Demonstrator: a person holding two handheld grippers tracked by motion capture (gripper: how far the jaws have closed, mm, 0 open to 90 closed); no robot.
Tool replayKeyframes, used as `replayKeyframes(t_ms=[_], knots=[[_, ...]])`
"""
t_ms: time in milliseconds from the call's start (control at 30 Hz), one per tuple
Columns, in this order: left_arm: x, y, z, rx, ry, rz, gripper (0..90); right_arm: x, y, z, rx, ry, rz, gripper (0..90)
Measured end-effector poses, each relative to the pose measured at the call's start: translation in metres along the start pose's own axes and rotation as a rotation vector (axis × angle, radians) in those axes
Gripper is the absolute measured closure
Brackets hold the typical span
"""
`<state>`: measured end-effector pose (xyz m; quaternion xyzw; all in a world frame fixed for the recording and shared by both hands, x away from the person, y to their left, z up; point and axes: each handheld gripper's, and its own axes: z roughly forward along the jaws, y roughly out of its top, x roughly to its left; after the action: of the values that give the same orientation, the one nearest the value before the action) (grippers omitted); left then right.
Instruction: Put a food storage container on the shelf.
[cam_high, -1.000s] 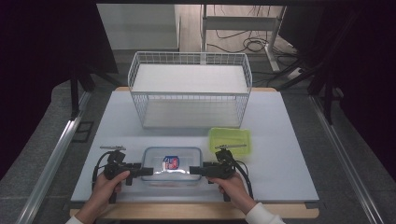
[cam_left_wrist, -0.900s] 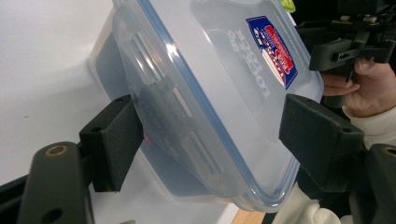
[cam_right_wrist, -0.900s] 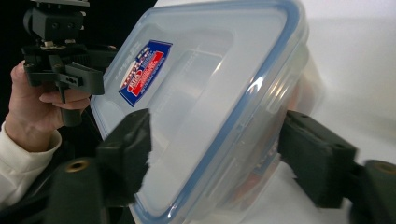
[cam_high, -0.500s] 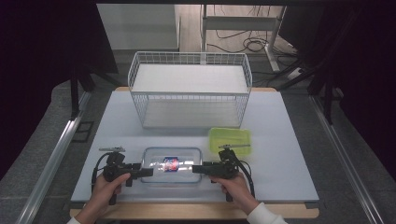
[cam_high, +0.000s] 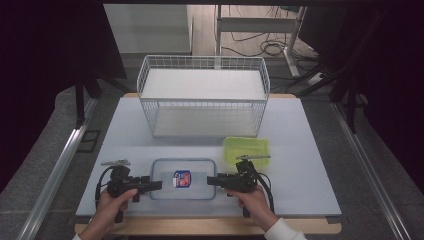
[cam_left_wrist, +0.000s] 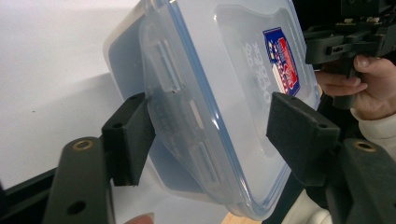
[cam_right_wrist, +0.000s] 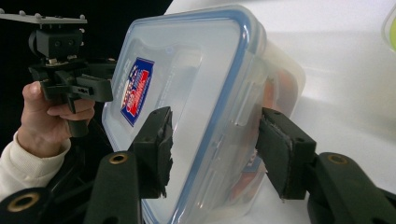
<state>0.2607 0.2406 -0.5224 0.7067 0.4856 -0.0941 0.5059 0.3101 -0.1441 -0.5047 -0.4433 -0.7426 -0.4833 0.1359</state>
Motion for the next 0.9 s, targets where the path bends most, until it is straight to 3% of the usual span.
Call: replayKeyframes(t_ms=[333,900], knots=[[-0.002,-0.001,-0.005,-0.029,0.002,0.013,40.3,0.004,-0.002,-0.004,-0.024,0.001,-0.029,51.8],[-0.015,-0.001,-0.011,-0.076,0.044,0.089,46.2,0.008,-0.004,-0.01,-0.071,0.002,-0.078,54.5]])
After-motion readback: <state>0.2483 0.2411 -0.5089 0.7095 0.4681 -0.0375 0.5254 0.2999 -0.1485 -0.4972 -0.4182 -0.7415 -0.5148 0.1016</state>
